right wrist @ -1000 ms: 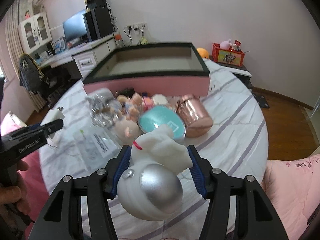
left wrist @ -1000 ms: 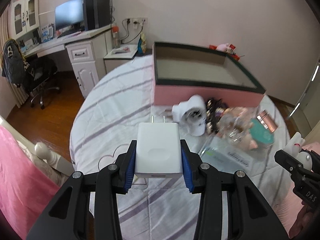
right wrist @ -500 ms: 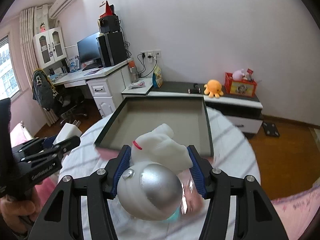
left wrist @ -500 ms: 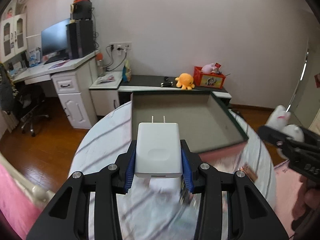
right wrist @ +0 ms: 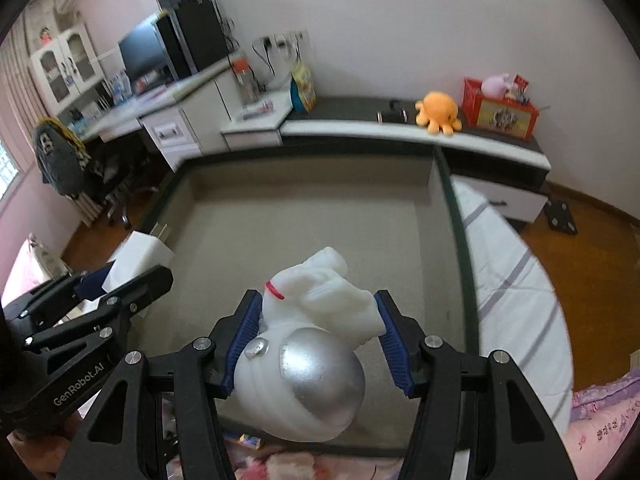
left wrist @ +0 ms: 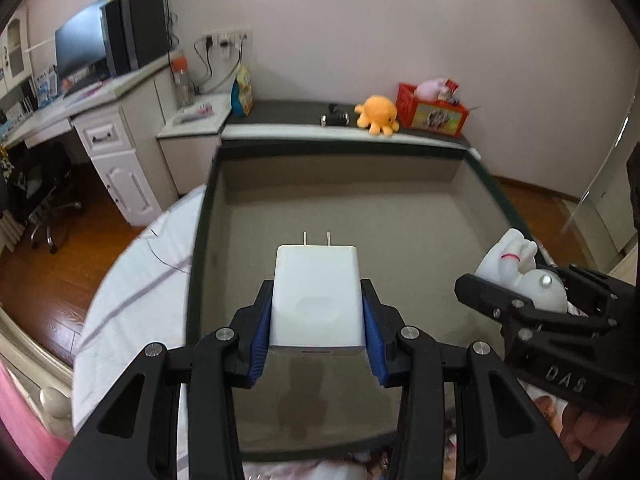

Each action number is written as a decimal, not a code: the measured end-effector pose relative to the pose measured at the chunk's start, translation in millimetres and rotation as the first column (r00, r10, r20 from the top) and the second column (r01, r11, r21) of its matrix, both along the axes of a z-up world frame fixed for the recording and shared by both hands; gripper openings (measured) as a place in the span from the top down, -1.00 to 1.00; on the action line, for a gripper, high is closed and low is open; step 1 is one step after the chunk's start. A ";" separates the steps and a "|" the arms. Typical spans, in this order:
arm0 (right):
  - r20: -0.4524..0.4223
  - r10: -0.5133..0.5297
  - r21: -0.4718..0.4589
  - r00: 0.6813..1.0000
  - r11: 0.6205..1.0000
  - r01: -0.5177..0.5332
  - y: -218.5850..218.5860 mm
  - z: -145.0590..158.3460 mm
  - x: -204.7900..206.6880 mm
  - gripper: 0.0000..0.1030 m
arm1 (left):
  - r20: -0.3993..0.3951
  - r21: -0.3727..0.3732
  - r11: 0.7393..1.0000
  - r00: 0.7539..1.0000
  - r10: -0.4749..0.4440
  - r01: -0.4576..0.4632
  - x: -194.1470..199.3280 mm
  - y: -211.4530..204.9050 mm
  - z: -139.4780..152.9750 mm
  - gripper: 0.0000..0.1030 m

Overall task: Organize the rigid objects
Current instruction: 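Carry the charger and rabbit into the pink box and open both tools, then withdraw both tools back toward the remaining items, then grasp the Dental Flossers box with the left tool while the right tool grasps the teal compact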

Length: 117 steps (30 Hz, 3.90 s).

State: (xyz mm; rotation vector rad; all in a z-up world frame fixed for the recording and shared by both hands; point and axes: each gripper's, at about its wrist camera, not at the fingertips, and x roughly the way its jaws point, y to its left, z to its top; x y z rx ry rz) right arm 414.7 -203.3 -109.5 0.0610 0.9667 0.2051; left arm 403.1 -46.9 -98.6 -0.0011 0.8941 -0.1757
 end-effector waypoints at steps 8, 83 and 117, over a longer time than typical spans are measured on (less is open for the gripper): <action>-0.069 0.006 -0.009 0.998 1.000 -0.007 -3.8 -17.7 5.7 -0.34 | 0.067 0.095 0.994 0.997 0.040 -0.047 -4.7 2.5 5.7 -0.87; 0.168 -0.119 -0.025 0.979 0.992 0.125 -31.3 11.3 -254.8 -1.00 | 0.111 -0.019 0.999 0.993 0.032 -0.030 -262.5 6.0 -28.0 -1.00; 0.069 -0.020 -0.002 0.997 1.000 0.020 -11.4 -46.6 -187.9 -0.57 | 0.036 -0.023 0.996 0.996 -0.082 0.083 -216.3 13.7 -51.4 -0.87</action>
